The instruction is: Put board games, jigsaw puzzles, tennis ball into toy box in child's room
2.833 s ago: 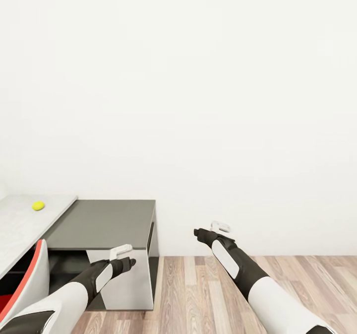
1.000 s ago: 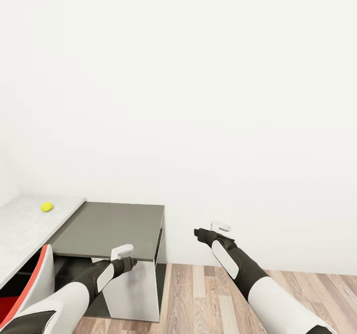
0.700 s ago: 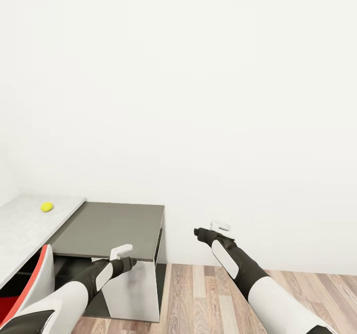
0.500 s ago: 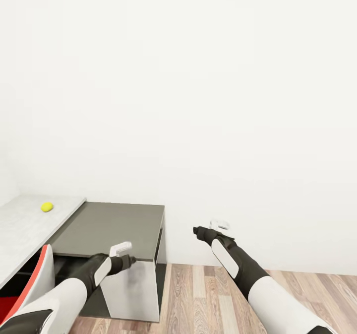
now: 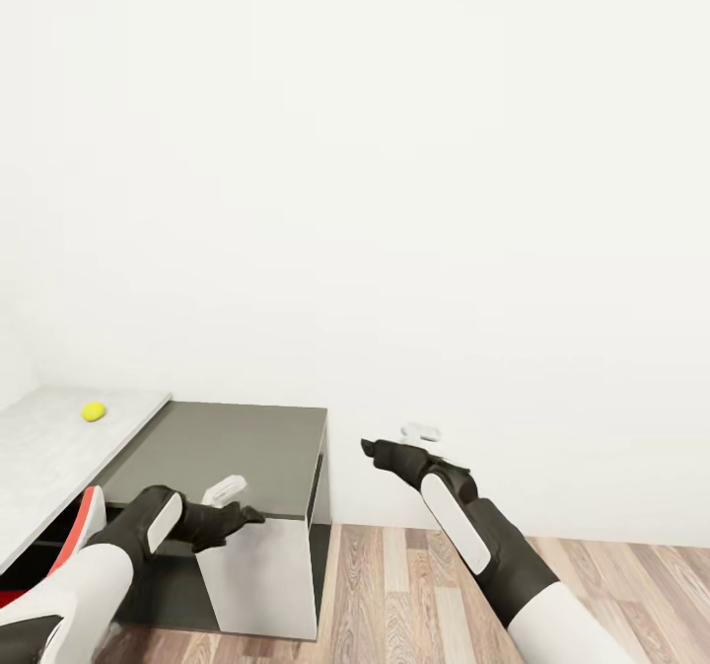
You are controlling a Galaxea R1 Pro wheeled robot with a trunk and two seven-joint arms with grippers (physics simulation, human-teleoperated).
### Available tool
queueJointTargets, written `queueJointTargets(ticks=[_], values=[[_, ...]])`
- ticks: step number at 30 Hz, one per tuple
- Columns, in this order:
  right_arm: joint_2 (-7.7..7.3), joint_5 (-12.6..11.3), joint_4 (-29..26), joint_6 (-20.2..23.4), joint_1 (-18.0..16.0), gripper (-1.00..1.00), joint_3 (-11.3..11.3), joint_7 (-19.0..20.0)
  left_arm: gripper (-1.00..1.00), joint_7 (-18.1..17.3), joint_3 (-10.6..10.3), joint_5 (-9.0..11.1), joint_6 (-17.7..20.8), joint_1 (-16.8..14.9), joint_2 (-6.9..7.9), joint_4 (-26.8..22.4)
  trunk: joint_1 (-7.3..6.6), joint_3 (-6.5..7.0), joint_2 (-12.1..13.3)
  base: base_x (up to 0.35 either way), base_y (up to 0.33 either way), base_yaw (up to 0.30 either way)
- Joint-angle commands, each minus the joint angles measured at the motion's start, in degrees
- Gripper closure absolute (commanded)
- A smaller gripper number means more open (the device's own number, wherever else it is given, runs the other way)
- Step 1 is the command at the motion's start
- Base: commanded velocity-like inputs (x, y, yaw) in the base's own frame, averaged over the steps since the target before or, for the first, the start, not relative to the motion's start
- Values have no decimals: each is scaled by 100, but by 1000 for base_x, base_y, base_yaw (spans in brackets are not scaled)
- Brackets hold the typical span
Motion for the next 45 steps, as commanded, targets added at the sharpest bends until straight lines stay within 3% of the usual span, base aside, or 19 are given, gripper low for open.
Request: queueJointTargets(ticks=[1,3,5,11,21,31,45], values=[[14,-60,-82,65,9,-100,12,-62,-100,-379,31,10,169,-4,105,-6,3,-3,-4,0,0,0],[26,-66,-126,102,18,-100,11,-66,-100,-730,31,9,278,-9,214,-10,3,-3,-4,0,0,0],[36,-67,-179,137,26,-100,10,-65,-100,-1348,26,8,439,-15,423,-41,3,-3,-4,0,0,0],[28,-74,-228,159,29,-100,-7,-57,-100,-2067,16,4,535,-18,587,-165,3,-3,-4,0,0,0],[-26,-74,-239,149,30,-100,-26,-57,-100,-2387,17,7,503,-16,650,-219,3,-3,-4,0,0,150],[-22,-69,-247,143,31,-100,-23,-58,-100,-3406,3,-23,429,-10,662,-221,3,-3,-4,15,0,285],[-27,-69,-248,137,34,-100,-24,-57,-100,-3539,-64,-16,361,19,647,-453,3,-3,-4,123,0,263]])
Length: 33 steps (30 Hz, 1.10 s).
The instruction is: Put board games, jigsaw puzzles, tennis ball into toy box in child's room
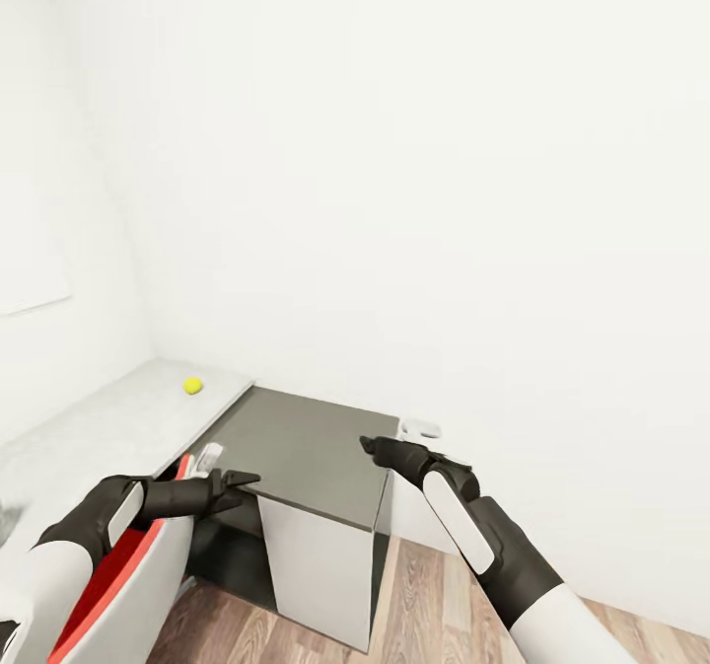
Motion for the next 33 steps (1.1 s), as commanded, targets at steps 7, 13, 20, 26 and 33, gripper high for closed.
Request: queueJointTargets(ticks=[7,13,20,26,33], values=[[0,-58,-13,-2,2,-100,25,-54,-100,-20,10,18,29,9,-8,-36,5,-3,-4,125,0,37],[-3,-58,-15,-14,2,-100,29,-54,-100,-16,10,19,29,11,-9,-38,5,-3,-4,110,0,2],[5,-58,-16,-6,2,-100,37,-53,-100,-18,10,20,27,13,-10,-39,5,-3,-4,203,-65,48],[8,-58,-16,1,2,-100,39,-54,-100,-76,10,20,21,15,-10,-42,5,-3,-4,87,-70,246],[11,-58,-16,1,2,-100,38,-54,-100,-393,10,16,20,21,-7,-47,5,-3,-4,9,-8,280]])
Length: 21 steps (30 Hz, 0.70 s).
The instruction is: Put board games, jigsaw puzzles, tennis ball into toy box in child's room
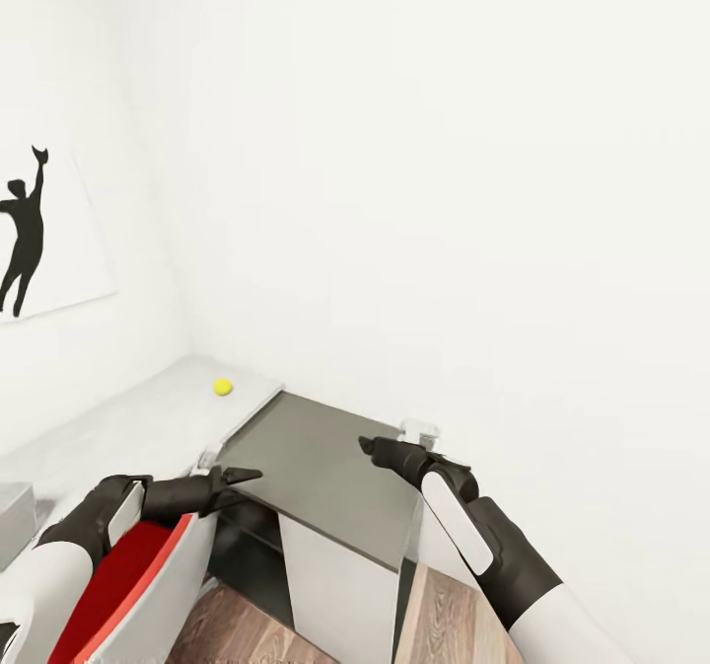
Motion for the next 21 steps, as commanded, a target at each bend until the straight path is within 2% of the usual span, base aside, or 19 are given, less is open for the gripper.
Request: queueJointTargets(ticks=[1,6,11,15,21], values=[[-1,-61,-7,7,-2,-100,9,-56,-100,-62,8,8,34,-1,2,2,2,-3,-4,2,-1,285],[7,-61,-12,22,-2,-100,14,-56,-100,-312,62,-1,67,-2,35,-2,2,-3,-4,1,-1,287],[32,-73,-69,45,-2,-100,12,-56,-100,-729,86,-10,194,-59,279,-173,2,-3,-4,0,0,290],[50,-74,-82,48,-2,-100,15,-56,-100,-778,81,-28,521,-215,342,-444,2,-3,-4,0,0,291],[39,-71,-143,50,-2,-100,18,-56,-100,-764,78,-38,677,-584,386,-573,2,-3,-4,0,0,291]])
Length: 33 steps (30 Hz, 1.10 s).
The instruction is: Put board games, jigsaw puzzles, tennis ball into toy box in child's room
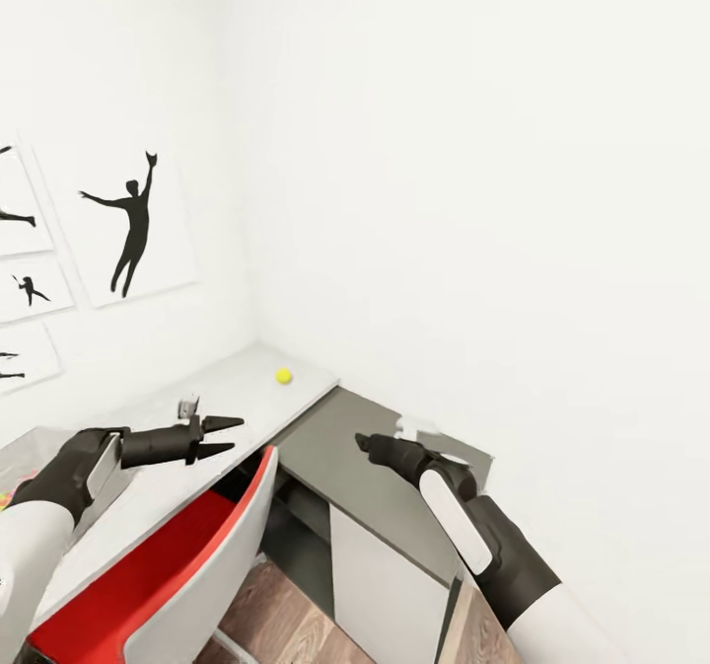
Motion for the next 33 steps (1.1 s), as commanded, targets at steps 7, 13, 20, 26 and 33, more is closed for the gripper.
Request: queueJointTargets(ticks=[7,13,20,26,33], values=[[0,-61,-298,7,-3,-100,9,-64,-100,-16,-4,-7,109,-547,76,-21,2,-4,-4,0,0,291],[4,-56,-346,5,-3,-100,9,-71,-100,31,-30,-14,99,-678,55,-25,2,-4,-4,0,0,291],[4,-65,-355,-14,-3,-100,9,-62,-100,222,-29,-20,73,-703,46,-22,2,-4,-4,0,0,179],[12,-69,-353,-33,-3,-100,9,-64,-100,235,-52,-14,34,-705,43,-25,2,-4,-4,0,0,25],[13,-70,-346,-36,-3,-100,9,-65,-100,243,-62,-8,19,-705,43,-28,2,-4,-4,6,0,3]])
